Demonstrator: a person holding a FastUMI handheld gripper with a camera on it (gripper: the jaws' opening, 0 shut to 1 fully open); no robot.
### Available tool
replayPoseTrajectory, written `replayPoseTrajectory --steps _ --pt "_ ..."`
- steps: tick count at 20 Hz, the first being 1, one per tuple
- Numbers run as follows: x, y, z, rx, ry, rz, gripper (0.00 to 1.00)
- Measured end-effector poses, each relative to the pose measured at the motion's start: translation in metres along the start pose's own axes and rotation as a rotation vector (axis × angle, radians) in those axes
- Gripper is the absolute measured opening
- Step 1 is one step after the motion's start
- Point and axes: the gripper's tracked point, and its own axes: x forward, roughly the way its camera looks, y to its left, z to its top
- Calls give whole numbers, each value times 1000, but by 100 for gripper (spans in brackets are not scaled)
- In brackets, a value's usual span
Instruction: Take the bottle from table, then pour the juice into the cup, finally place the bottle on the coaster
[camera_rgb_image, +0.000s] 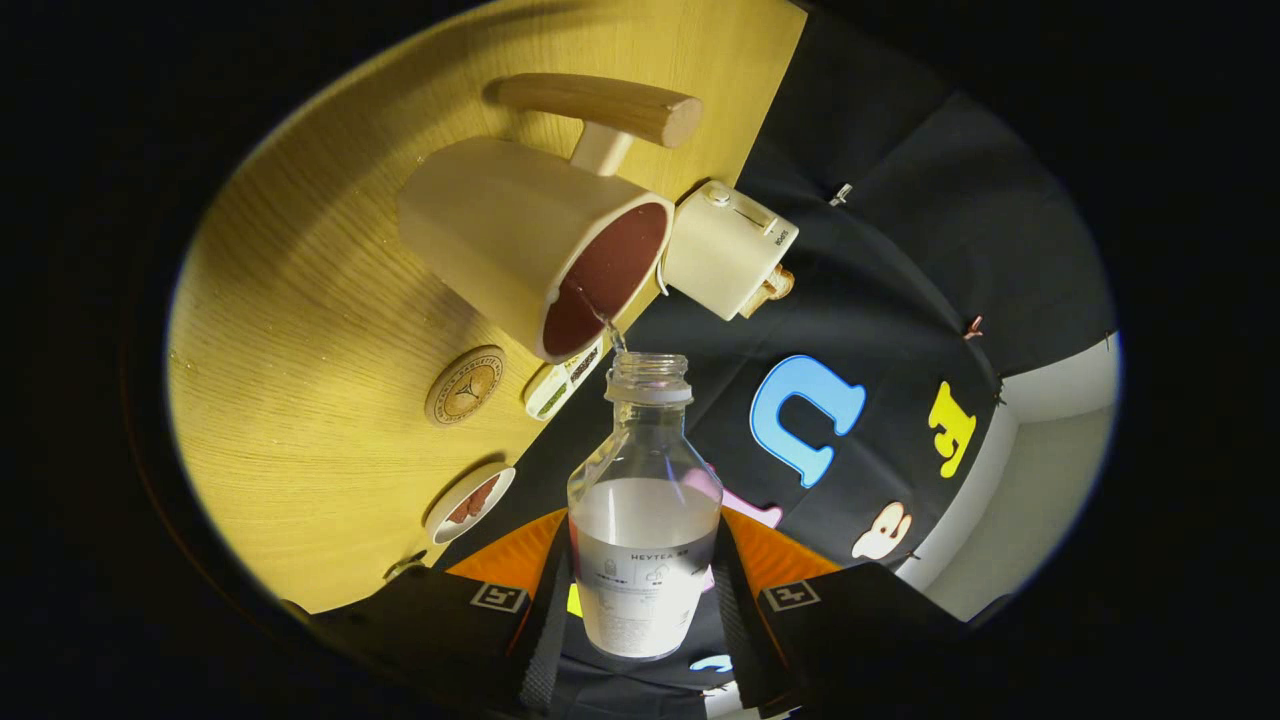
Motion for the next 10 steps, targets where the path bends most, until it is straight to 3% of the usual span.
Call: replayPoseTrajectory --steps 10 --pt "11 -21 12 -122 -77 -67 70"
